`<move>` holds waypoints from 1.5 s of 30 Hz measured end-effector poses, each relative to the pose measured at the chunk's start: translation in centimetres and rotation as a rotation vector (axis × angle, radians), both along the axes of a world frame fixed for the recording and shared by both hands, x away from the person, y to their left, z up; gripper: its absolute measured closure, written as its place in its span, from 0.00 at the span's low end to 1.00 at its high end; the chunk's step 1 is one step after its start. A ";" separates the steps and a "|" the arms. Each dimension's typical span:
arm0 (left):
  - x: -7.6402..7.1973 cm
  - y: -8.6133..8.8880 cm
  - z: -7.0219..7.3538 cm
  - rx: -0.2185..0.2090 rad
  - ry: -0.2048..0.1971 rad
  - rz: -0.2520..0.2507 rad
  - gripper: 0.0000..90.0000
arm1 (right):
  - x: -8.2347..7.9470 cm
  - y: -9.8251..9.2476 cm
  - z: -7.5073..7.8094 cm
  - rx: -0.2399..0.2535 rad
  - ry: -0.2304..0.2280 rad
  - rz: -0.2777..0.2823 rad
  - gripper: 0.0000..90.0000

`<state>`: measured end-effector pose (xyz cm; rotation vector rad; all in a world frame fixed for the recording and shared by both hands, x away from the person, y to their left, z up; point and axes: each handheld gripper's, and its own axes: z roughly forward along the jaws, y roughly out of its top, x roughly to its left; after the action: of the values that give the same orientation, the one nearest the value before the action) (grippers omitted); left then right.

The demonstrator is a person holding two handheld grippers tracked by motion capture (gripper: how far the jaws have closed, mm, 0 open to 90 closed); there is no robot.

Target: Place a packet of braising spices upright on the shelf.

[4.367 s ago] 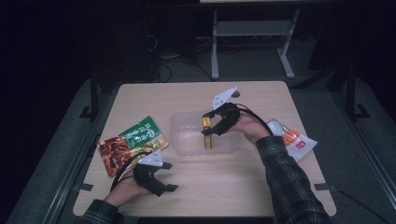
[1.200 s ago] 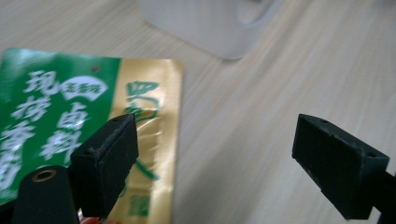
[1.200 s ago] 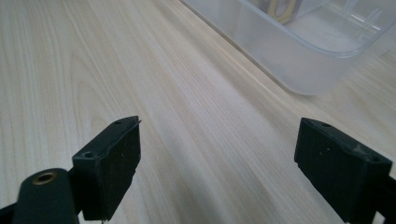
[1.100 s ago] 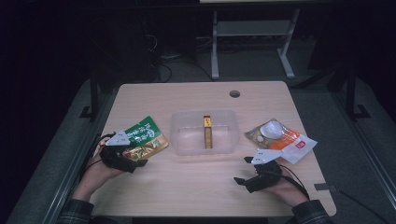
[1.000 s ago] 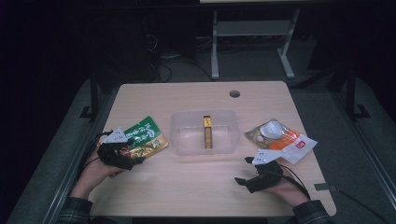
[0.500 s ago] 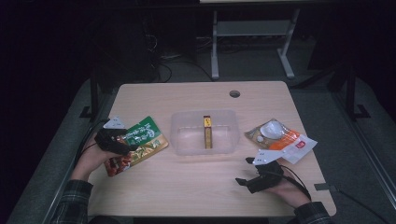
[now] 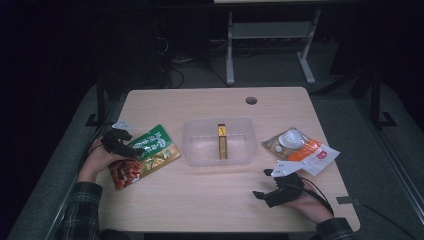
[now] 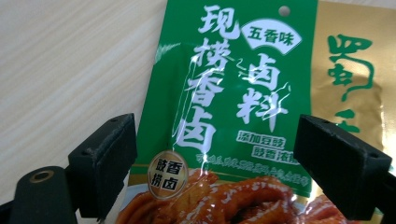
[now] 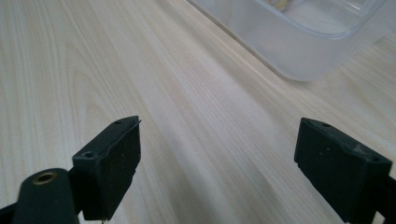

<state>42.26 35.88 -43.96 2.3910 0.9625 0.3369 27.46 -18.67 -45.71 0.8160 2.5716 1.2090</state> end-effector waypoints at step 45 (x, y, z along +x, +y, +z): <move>-0.3 1.4 -1.0 -0.037 0.057 0.030 0.93 | -0.8 -0.4 0.2 0.002 -0.010 -0.014 0.16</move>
<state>42.00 37.30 -44.94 2.3667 1.0219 0.2607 26.69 -19.10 -45.53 0.8246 2.5528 1.2090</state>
